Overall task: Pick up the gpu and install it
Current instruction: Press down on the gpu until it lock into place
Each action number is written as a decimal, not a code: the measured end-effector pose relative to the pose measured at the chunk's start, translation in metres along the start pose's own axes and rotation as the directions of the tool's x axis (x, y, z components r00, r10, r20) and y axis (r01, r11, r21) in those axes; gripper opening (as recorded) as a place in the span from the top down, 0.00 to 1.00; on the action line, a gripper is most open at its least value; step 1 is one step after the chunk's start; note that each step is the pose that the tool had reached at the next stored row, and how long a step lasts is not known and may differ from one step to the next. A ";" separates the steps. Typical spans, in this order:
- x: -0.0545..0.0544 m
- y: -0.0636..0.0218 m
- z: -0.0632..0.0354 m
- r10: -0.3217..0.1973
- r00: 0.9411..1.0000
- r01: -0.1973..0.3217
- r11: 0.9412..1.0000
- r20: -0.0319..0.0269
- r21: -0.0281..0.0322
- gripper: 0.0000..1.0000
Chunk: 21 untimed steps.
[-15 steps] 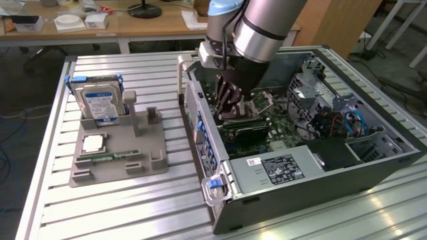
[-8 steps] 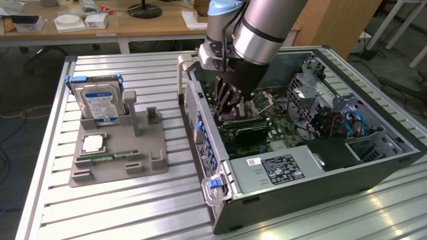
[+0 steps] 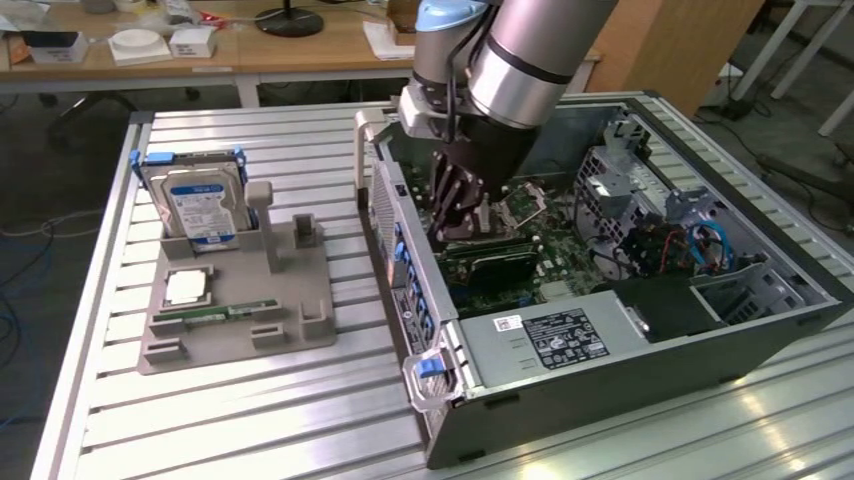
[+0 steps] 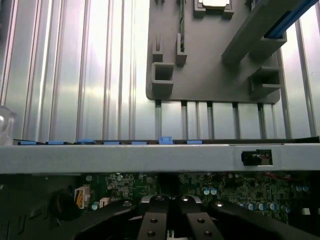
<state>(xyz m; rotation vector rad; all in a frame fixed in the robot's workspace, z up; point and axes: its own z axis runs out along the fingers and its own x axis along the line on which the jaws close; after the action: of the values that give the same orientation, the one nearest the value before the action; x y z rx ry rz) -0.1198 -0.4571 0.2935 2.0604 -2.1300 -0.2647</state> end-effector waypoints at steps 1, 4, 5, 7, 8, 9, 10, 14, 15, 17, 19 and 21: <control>0.000 0.0003 -0.0018 0.000 1.000 0.000 1.000 0.000 0.000 0.90; -0.001 -0.0007 -0.0035 0.000 1.000 0.000 1.000 0.000 -0.003 0.90; -0.001 -0.0009 -0.0036 0.001 1.000 -0.001 1.000 0.000 -0.008 0.90; -0.001 -0.0018 -0.0036 0.003 1.000 -0.003 1.000 0.000 -0.031 0.90; -0.001 -0.0026 -0.0035 0.003 1.000 -0.003 0.999 -0.001 -0.043 0.90; -0.001 -0.0035 -0.0035 0.004 1.000 -0.004 0.999 -0.001 -0.054 0.90; -0.001 -0.0048 -0.0034 0.004 1.000 -0.004 0.998 -0.001 -0.061 0.90; -0.002 -0.0094 -0.0029 0.004 1.000 -0.004 0.998 -0.002 -0.069 0.90; -0.002 -0.0095 -0.0025 0.004 1.000 -0.004 0.998 -0.002 -0.070 0.90; -0.002 -0.0099 -0.0009 0.004 1.000 -0.004 0.997 -0.002 -0.073 0.90; -0.001 -0.0106 0.0016 0.004 1.000 -0.004 0.997 -0.002 -0.076 0.90; -0.002 -0.0111 0.0037 0.004 1.000 -0.004 0.997 -0.002 -0.079 0.90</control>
<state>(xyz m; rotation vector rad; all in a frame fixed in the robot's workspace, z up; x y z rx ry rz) -0.1099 -0.4558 0.2872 2.0116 -2.0872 -0.3415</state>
